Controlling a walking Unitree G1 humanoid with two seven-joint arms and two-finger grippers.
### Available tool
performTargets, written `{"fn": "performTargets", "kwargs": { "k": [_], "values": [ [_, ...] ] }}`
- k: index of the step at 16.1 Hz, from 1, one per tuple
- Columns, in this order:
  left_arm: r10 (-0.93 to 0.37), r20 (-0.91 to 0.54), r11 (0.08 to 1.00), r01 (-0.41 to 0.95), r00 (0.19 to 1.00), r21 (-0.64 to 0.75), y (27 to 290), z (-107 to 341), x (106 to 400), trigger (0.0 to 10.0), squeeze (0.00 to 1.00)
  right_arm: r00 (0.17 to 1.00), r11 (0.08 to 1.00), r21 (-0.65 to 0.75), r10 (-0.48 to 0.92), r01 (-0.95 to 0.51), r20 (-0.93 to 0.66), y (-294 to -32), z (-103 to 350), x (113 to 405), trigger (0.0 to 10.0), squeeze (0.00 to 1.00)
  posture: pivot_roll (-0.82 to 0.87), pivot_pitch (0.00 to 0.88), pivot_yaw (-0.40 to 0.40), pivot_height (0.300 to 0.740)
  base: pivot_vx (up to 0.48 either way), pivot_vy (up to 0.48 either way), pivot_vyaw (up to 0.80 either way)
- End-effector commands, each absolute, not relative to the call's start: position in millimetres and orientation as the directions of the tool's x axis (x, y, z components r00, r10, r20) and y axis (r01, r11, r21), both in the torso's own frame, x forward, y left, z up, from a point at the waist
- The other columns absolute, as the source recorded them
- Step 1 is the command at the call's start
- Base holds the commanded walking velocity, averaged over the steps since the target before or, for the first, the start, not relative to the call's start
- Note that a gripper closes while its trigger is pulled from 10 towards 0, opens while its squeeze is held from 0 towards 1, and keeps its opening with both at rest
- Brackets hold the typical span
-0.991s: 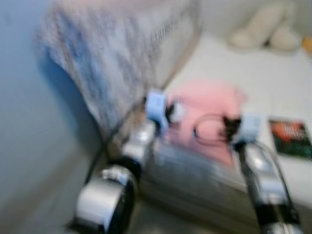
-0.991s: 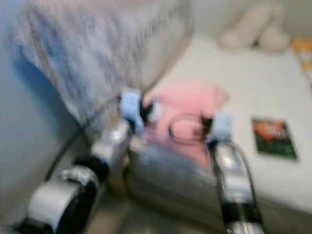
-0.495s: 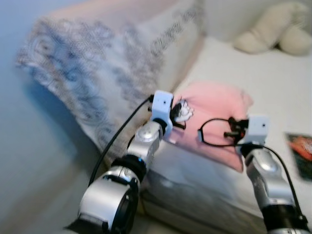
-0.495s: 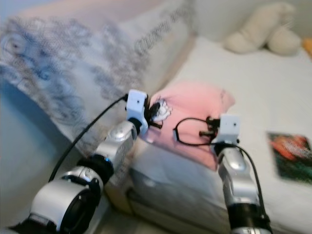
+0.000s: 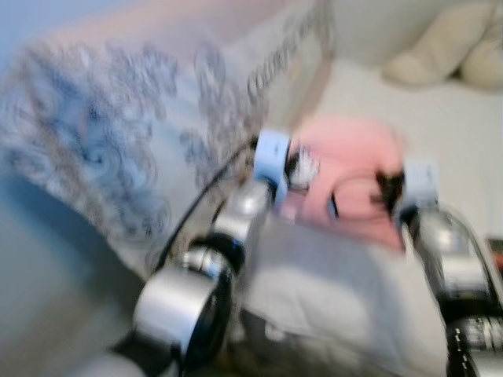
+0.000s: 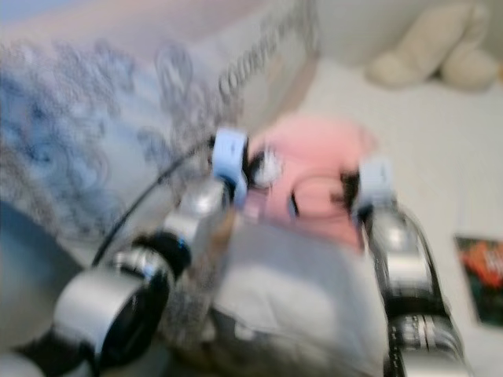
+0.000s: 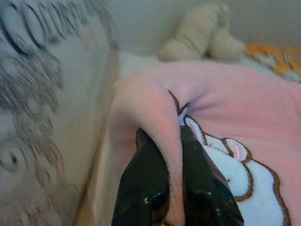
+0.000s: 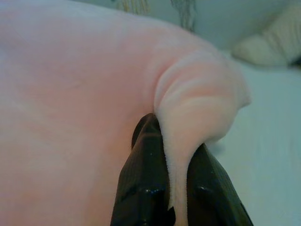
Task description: Clean up the room
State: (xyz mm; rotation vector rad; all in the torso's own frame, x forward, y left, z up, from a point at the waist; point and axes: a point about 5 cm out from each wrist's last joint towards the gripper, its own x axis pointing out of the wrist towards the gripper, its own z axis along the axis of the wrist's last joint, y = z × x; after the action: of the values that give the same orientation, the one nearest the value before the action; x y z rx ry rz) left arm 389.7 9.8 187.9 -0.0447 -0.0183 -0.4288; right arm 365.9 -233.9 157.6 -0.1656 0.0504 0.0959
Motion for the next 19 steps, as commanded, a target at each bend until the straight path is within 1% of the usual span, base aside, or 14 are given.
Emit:
{"fn": "performTargets", "kwargs": {
  "k": [1,2,3,4,5,6,8,9,10,11,12,13,15,19],
  "values": [
    [-0.273,0.021,0.958,0.274,0.962,-0.085,24.2,190.8,396.0,10.0,0.00,0.980,0.973,-0.159,0.147,-0.168,-0.135,-219.9,142.8,372.4,10.0,0.00,-0.02,0.113,-0.026,0.740,0.000,0.000,0.00],
    [-0.238,0.009,0.969,0.238,0.971,-0.066,31.7,187.7,397.4,10.0,0.00,0.970,0.968,-0.144,0.181,-0.206,-0.165,-211.1,137.5,374.6,10.0,0.00,-0.01,0.132,-0.034,0.740,0.000,0.000,0.00],
    [-0.159,-0.018,0.987,0.159,0.987,-0.016,50.6,179.0,399.7,10.0,0.00,0.945,0.960,-0.071,0.252,-0.272,-0.207,-191.2,123.8,375.1,10.0,0.00,0.00,0.148,-0.044,0.740,0.000,0.000,0.00],
    [-0.102,-0.040,0.995,0.102,0.994,0.019,66.9,168.9,399.7,10.0,0.00,0.920,0.949,-0.034,0.296,-0.314,-0.258,-176.8,106.6,370.1,10.0,0.00,0.05,0.165,-0.054,0.740,0.000,0.000,0.00],
    [-0.054,-0.113,0.998,0.056,0.992,0.019,80.4,144.0,393.1,10.0,0.00,0.886,0.939,-0.040,0.307,-0.341,-0.346,-166.6,80.2,359.1,10.0,0.00,0.09,0.175,-0.066,0.740,0.000,0.000,0.00],
    [-0.058,-0.152,0.998,0.063,0.987,0.029,78.1,130.4,387.2,10.0,0.00,0.874,0.941,-0.021,0.304,-0.336,-0.379,-167.0,70.4,353.9,10.0,0.00,0.10,0.182,-0.072,0.740,0.000,0.000,0.00],
    [-0.070,-0.216,0.997,0.074,0.974,0.009,68.4,110.7,376.4,10.0,0.00,0.852,0.939,-0.044,0.288,-0.340,-0.437,-172.1,55.7,344.6,10.0,0.00,0.11,0.184,-0.074,0.740,0.000,0.000,0.00],
    [-0.119,-0.267,0.990,0.092,0.956,-0.110,45.0,100.8,366.5,10.0,0.00,0.846,0.942,-0.075,0.257,-0.328,-0.467,-185.5,50.2,339.8,10.0,0.00,0.11,0.183,-0.078,0.740,0.000,0.000,0.00],
    [-0.139,-0.276,0.984,0.101,0.951,-0.149,36.4,100.1,363.8,10.0,0.00,0.849,0.944,-0.083,0.246,-0.319,-0.468,-190.2,51.8,340.5,10.0,0.00,0.11,0.183,-0.077,0.740,0.000,0.000,0.00],
    [-0.186,-0.284,0.966,0.122,0.941,-0.228,17.1,101.3,358.4,10.0,0.00,0.865,0.946,-0.121,0.218,-0.301,-0.452,-199.9,60.4,345.2,10.0,0.00,0.09,0.180,-0.073,0.740,0.000,0.000,0.00],
    [-0.237,-0.265,0.950,0.166,0.935,-0.263,-1.9,107.4,354.4,10.0,0.00,0.887,0.945,-0.160,0.197,-0.286,-0.418,-209.1,75.2,353.2,10.0,0.00,0.08,0.178,-0.070,0.740,0.000,0.000,0.00],
    [-0.264,-0.252,0.945,0.197,0.931,-0.262,-11.4,111.3,352.3,10.0,0.00,0.899,0.944,-0.184,0.184,-0.275,-0.397,-215.2,84.6,357.7,10.0,0.00,0.07,0.170,-0.064,0.740,0.000,0.000,0.00],
    [-0.259,-0.259,0.947,0.192,0.931,-0.257,-12.7,113.1,353.1,10.0,0.00,0.899,0.940,-0.220,0.155,-0.262,-0.409,-223.2,84.2,356.0,10.0,0.00,0.07,0.161,-0.055,0.740,0.000,0.000,0.00],
    [-0.292,-0.241,0.917,0.199,0.926,-0.346,-26.0,126.4,354.2,10.0,0.00,0.908,0.946,-0.232,0.118,-0.225,-0.401,-235.8,87.8,355.2,10.0,0.00,0.07,0.153,-0.047,0.740,0.000,0.000,0.00]
  ]
}}
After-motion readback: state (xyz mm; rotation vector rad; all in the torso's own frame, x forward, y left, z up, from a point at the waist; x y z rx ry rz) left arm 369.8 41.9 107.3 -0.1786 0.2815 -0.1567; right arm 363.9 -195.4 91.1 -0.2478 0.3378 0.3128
